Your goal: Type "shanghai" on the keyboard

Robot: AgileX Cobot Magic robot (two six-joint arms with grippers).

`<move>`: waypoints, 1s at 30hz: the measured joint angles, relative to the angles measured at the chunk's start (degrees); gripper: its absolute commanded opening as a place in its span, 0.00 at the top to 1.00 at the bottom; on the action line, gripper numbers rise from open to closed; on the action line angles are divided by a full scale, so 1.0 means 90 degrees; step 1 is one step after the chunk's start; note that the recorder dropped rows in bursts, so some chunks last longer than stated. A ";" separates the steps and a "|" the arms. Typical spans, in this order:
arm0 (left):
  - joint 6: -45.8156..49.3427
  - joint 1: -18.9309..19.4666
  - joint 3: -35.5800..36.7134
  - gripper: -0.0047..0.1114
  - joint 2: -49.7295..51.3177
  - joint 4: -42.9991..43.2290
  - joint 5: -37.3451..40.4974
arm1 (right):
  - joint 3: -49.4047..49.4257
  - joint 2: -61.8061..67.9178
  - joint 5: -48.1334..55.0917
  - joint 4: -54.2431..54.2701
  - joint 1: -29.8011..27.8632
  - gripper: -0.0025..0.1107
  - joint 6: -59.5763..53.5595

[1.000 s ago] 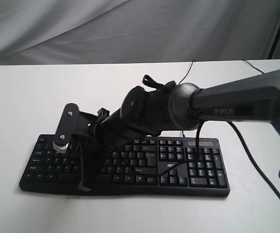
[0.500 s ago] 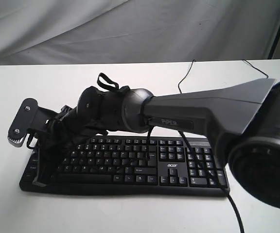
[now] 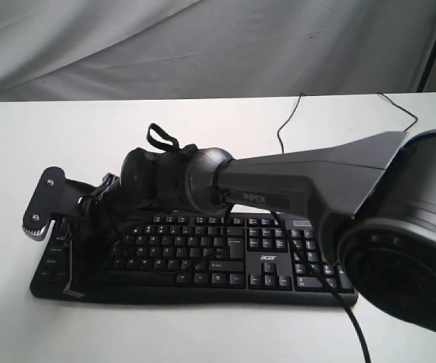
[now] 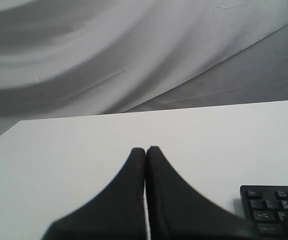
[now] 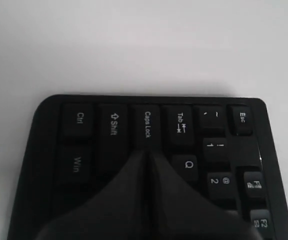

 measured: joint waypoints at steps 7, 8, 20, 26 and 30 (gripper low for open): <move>0.0000 0.0000 0.0000 0.95 0.0000 0.0000 0.0000 | 0.0000 -0.0002 -0.0131 0.0000 0.0000 0.98 0.0000; 0.0000 0.0000 0.0000 0.95 0.0000 0.0000 0.0000 | 0.0000 -0.0002 -0.0141 0.0000 0.0000 0.98 0.0000; 0.0000 0.0000 0.0000 0.95 0.0000 0.0000 0.0000 | 0.0000 0.0039 -0.0181 0.0012 0.0000 0.98 0.0000; 0.0000 0.0000 0.0000 0.95 0.0000 0.0000 0.0000 | -0.0012 0.0112 -0.0197 0.0049 0.0000 0.98 0.0000; 0.0000 0.0000 0.0000 0.95 0.0000 0.0000 0.0000 | -0.0012 0.0124 -0.0235 0.0063 0.0000 0.98 0.0000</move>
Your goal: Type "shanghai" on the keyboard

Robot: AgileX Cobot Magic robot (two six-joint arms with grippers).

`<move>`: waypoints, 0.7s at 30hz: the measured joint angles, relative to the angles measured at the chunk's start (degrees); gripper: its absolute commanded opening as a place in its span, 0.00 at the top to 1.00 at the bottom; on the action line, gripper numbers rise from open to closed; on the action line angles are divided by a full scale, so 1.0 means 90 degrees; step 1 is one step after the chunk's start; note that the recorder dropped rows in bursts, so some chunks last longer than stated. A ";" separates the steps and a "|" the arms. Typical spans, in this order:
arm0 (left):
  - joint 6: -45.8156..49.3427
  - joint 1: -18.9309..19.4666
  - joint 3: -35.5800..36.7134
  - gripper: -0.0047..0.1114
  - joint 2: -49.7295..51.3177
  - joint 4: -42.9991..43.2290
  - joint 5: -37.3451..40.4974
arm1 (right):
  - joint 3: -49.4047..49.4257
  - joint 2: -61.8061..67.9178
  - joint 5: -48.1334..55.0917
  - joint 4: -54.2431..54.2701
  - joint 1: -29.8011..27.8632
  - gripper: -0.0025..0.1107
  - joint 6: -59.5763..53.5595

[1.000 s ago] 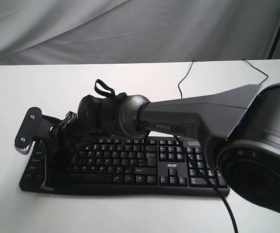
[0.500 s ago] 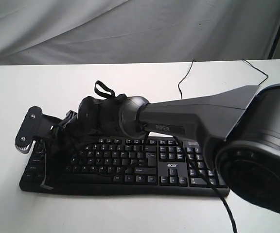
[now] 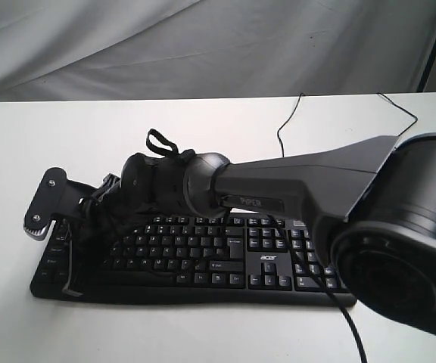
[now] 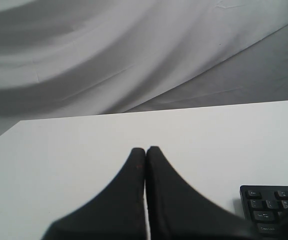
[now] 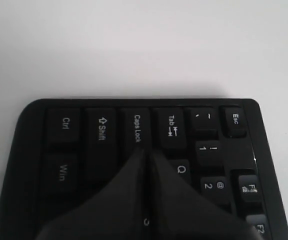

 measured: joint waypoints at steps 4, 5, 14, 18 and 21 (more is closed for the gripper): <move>0.0000 0.0000 0.0000 0.95 0.0000 0.0000 0.0000 | 0.0000 -0.0037 0.0040 -0.0012 0.0000 0.98 0.0000; 0.0000 0.0000 0.0000 0.95 0.0000 0.0000 0.0000 | 0.0000 -0.0073 0.0086 -0.0051 0.0000 0.98 0.0000; 0.0000 0.0000 0.0000 0.95 0.0000 0.0000 0.0000 | 0.0000 -0.0507 0.0660 -0.0231 0.0000 0.98 0.0000; 0.0000 0.0000 0.0000 0.95 0.0000 0.0000 0.0000 | 0.0000 -0.0565 0.0938 -0.0314 0.0000 0.98 0.0040; 0.0000 0.0000 0.0000 0.95 0.0000 0.0000 0.0000 | 0.0015 -0.0658 0.1164 -0.0409 -0.0056 0.98 0.0174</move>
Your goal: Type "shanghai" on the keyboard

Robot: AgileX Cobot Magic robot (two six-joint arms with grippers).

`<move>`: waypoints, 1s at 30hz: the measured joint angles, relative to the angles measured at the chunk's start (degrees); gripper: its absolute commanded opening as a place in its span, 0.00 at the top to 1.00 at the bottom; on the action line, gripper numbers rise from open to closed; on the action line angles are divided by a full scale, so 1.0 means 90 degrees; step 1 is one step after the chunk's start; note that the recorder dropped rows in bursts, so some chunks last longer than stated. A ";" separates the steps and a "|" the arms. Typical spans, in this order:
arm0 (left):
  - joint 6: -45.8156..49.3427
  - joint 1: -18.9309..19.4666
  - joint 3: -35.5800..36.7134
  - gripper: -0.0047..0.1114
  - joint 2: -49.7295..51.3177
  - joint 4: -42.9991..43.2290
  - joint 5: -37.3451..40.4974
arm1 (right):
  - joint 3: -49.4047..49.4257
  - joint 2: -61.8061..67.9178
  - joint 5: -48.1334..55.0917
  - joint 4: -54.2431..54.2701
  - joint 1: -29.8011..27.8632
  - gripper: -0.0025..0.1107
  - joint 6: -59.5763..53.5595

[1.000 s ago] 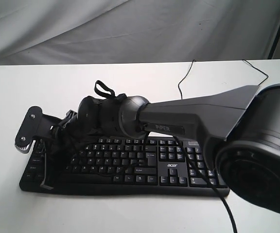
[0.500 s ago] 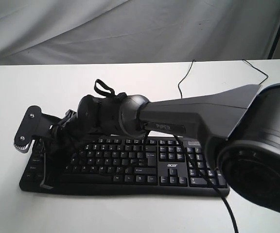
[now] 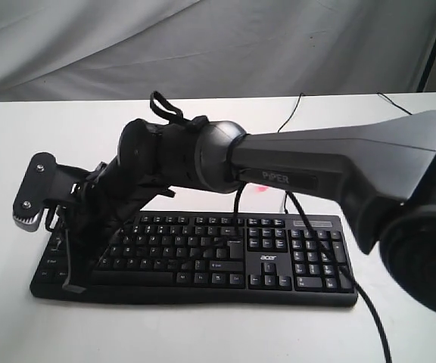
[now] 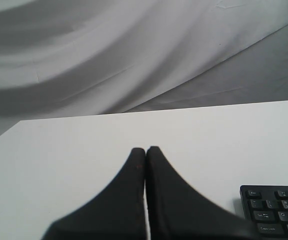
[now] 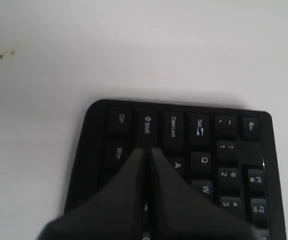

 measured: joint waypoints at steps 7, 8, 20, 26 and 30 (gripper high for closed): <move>0.0000 0.0000 0.0000 0.95 0.0000 0.0000 0.0000 | 0.1259 -0.0783 -0.0167 -0.0309 -0.0327 0.98 0.0045; 0.0000 0.0000 0.0000 0.95 0.0000 0.0000 0.0000 | 0.1517 -0.0941 -0.0305 -0.0325 -0.0372 0.98 0.0014; 0.0000 0.0000 0.0000 0.95 0.0000 0.0000 0.0000 | 0.2542 -0.1513 -0.0744 0.0174 -0.0505 0.98 -0.0525; 0.0000 0.0000 0.0000 0.95 0.0000 0.0000 0.0000 | 0.2559 -0.1395 -0.0744 0.0350 -0.0516 0.98 -0.0566; 0.0000 0.0000 0.0000 0.95 0.0000 0.0000 0.0000 | 0.2570 -0.1222 -0.0817 0.0389 -0.0516 0.98 -0.0664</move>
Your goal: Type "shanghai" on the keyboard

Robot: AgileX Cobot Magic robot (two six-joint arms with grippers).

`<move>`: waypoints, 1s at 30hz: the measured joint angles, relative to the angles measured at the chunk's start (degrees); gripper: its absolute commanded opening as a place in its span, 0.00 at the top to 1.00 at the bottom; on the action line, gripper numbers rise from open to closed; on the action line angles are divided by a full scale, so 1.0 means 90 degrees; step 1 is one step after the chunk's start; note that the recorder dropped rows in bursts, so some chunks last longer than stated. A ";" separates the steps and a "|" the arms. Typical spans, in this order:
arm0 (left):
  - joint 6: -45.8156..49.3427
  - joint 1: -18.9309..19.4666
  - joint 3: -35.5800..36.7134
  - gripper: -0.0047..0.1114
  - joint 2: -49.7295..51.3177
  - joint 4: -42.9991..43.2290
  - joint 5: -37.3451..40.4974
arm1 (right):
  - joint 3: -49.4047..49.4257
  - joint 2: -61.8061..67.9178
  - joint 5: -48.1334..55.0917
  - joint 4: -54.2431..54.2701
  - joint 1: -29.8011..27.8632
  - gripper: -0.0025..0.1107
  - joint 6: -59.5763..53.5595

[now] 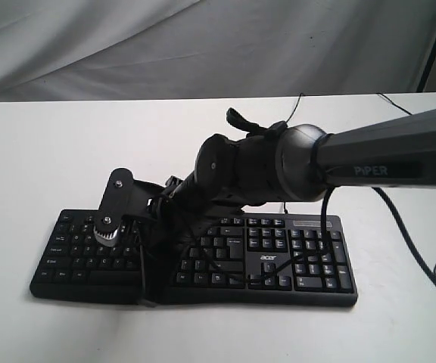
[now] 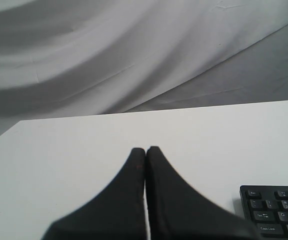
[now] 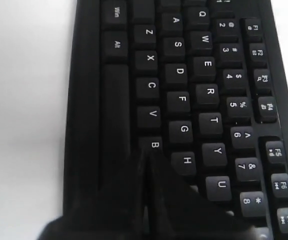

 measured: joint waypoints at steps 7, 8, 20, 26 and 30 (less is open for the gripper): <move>0.0000 0.0000 0.0000 0.95 0.0000 0.0000 0.0000 | 0.0000 0.0161 -0.0044 0.0189 0.0000 0.98 -0.0229; 0.0000 0.0000 0.0000 0.95 0.0000 0.0000 0.0000 | 0.0000 0.0166 -0.0054 0.0187 0.0000 0.98 -0.0242; 0.0000 0.0000 0.0000 0.95 0.0000 0.0000 0.0000 | 0.0000 0.0177 -0.0221 0.0229 0.0000 0.98 -0.0334; 0.0000 0.0000 0.0000 0.95 0.0000 0.0000 0.0000 | 0.0000 0.0284 -0.0312 0.0238 -0.0015 0.98 -0.0343; 0.0000 0.0000 0.0000 0.95 0.0000 0.0000 0.0000 | 0.0000 0.0284 -0.0343 0.0238 -0.0025 0.98 -0.0361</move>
